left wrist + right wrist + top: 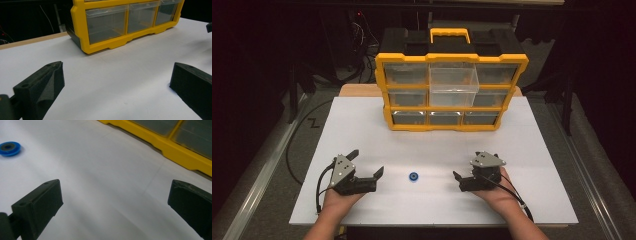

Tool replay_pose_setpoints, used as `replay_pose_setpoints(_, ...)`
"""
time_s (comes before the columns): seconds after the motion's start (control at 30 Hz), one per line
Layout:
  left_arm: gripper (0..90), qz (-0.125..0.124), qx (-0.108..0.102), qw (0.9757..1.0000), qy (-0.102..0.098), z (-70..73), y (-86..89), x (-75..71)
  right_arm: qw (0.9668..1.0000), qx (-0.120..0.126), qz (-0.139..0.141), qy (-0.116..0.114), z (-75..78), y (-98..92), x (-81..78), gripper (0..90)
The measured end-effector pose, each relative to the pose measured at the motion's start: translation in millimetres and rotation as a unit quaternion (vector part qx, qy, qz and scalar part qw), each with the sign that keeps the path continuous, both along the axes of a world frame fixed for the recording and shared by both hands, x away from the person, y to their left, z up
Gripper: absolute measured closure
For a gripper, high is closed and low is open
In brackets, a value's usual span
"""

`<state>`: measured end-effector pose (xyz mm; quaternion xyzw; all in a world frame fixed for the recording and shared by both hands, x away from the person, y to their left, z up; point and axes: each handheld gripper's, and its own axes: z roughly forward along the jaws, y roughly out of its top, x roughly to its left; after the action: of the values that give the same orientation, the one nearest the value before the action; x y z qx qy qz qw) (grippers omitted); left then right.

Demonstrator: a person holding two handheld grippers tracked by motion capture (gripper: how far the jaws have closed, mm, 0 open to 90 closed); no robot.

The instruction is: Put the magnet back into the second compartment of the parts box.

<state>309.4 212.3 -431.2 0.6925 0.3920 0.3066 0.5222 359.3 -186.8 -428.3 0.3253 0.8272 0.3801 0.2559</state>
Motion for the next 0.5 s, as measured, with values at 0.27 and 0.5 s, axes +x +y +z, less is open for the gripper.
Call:
replay_pose_setpoints(0.27,0.0,-0.001,0.001,1.0000,-0.003,0.6,0.1,-0.7,0.9993,0.001,0.035,0.012,-1.1,25.5,-0.2,0.9)
replay_pose_setpoints(0.5,0.1,0.001,-0.002,1.0000,-0.005,0.8,0.7,-0.8,0.9980,0.003,0.061,0.017,-0.9,46.6,0.7,1.1)
